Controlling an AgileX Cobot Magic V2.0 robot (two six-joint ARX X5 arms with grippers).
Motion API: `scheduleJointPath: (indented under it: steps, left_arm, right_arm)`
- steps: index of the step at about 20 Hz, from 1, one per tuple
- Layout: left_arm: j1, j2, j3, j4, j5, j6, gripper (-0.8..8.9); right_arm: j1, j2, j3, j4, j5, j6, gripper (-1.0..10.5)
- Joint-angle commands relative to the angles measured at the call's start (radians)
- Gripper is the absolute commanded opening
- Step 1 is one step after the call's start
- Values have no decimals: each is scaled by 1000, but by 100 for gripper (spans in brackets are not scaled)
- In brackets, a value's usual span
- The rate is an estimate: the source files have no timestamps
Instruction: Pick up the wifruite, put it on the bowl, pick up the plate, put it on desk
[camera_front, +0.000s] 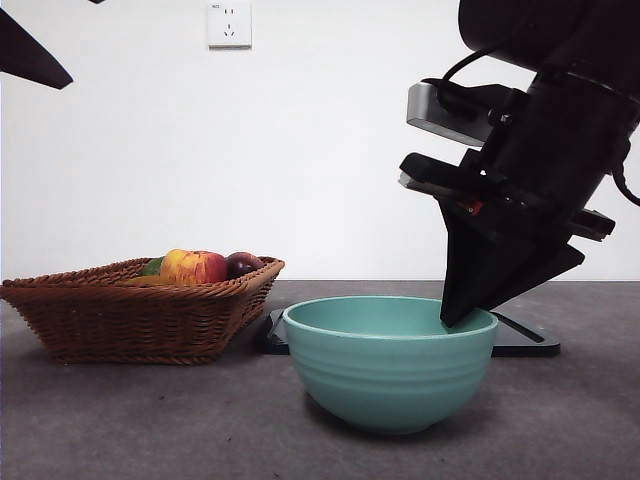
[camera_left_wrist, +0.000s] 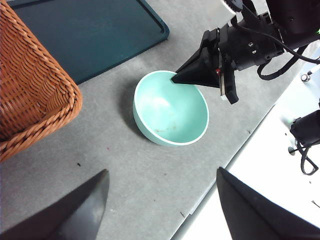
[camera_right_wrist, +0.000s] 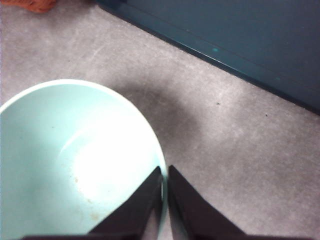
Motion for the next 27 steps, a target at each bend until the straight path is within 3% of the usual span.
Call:
scheduleJointPath:
  steps: [1,3,8,13,19,27]
  left_arm:
    - [-5,6,8,5,4,9,340]
    - [-5,6,8,5,4,9,339]
    - [-5,6,8,5,4,9,340]
    - [-5,6,8,5,4,9,340]
    - [-5,6,8,5,4,9,340]
    - [-5,6,8,5,4,9,340]
  right_arm:
    - [11,14,3,1,0,13,11]
    - [11,14,3,-2,1,13,18]
    - [11,-14,5,-3,1,16,267]
    - [10,-153,12,-27,3,17,267]
    - [10,-394,71,-198,-14,14,267]
    - [10,-591,80,-381,-238,14,267]
